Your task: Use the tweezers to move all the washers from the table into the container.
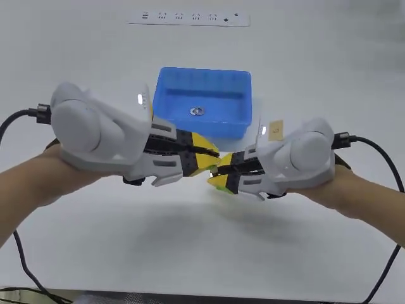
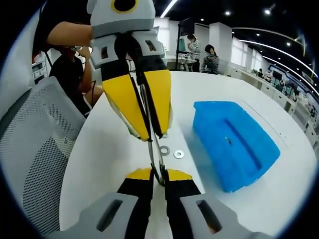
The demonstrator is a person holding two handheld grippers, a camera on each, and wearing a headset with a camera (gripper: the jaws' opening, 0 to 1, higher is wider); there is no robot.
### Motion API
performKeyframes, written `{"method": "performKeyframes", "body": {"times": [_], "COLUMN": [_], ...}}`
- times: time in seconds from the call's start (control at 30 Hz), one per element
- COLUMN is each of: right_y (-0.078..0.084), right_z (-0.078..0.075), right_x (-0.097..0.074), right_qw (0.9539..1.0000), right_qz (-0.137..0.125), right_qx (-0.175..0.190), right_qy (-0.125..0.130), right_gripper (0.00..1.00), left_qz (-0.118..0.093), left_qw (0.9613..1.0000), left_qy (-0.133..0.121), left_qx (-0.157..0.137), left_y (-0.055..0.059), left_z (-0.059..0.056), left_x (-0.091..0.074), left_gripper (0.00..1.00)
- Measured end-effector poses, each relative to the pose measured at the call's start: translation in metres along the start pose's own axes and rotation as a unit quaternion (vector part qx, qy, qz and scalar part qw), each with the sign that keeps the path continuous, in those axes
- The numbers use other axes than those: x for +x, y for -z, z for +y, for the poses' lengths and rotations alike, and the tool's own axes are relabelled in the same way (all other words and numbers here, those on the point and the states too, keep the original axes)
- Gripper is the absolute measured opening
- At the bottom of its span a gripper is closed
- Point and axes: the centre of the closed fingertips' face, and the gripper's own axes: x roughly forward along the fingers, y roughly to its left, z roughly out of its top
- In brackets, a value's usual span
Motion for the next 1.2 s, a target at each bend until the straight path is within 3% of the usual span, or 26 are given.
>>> {"method": "performKeyframes", "body": {"times": [0.23, 0.8, 0.97, 1.2], "right_y": [0.000, -0.007, -0.013, -0.025], "right_z": [0.002, 0.005, 0.003, -0.002], "right_x": [0.000, -0.001, -0.005, -0.012], "right_qw": [0.9999, 0.9994, 0.9987, 0.9976], "right_qz": [-0.005, -0.030, -0.043, -0.059], "right_qx": [0.010, 0.018, 0.027, 0.037], "right_qy": [-0.003, -0.003, -0.001, 0.005], "right_gripper": [0.09, 0.09, 0.09, 0.09], "left_qz": [0.008, -0.010, -0.019, -0.023], "left_qw": [1.0000, 0.9999, 0.9992, 0.9971], "left_qy": [0.003, -0.010, -0.035, -0.068], "left_qx": [0.002, 0.003, 0.001, -0.025], "left_y": [0.002, -0.005, -0.006, 0.001], "left_z": [-0.005, -0.004, 0.002, 0.003], "left_x": [0.002, -0.004, -0.016, -0.038], "left_gripper": [0.19, 0.28, 0.35, 0.50]}}
